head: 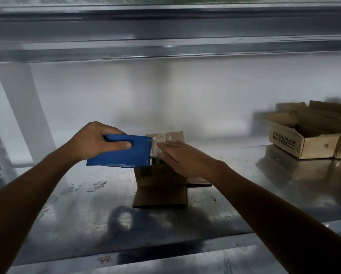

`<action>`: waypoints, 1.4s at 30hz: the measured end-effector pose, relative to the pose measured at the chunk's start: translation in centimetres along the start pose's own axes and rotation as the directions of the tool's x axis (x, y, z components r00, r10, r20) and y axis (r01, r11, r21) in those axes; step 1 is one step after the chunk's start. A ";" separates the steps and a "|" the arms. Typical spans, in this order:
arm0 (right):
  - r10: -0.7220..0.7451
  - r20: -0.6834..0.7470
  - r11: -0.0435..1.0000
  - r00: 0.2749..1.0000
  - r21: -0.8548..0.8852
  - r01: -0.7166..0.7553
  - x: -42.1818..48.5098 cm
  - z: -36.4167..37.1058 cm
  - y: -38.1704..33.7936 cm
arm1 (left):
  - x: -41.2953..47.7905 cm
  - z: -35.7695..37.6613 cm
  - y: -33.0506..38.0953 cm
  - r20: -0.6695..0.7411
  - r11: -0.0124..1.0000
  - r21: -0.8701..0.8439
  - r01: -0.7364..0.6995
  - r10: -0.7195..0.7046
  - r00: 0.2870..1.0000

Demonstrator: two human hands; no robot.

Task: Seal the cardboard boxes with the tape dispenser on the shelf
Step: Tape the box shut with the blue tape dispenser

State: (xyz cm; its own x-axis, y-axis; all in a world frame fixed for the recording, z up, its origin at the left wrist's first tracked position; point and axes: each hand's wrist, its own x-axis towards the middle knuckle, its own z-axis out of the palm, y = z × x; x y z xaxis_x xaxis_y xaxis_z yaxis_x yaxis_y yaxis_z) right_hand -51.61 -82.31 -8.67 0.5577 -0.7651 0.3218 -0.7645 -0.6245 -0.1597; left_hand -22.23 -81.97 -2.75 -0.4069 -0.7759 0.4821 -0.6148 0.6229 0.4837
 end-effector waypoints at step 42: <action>-0.026 -0.009 0.970 1.000 -0.243 0.023 0.9 1.3 1.0 | -6.2 -5.2 -2.8 -0.256 0.907 0.358 0.222 -0.133 0.957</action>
State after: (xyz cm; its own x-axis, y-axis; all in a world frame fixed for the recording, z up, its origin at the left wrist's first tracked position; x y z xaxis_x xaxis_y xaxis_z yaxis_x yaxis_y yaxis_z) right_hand -51.48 -83.87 -9.75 0.5746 -0.7470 0.3343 -0.8070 -0.5851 0.0796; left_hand -14.46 -78.40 -3.24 -0.1346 -0.8003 0.5843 -0.8899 0.3570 0.2840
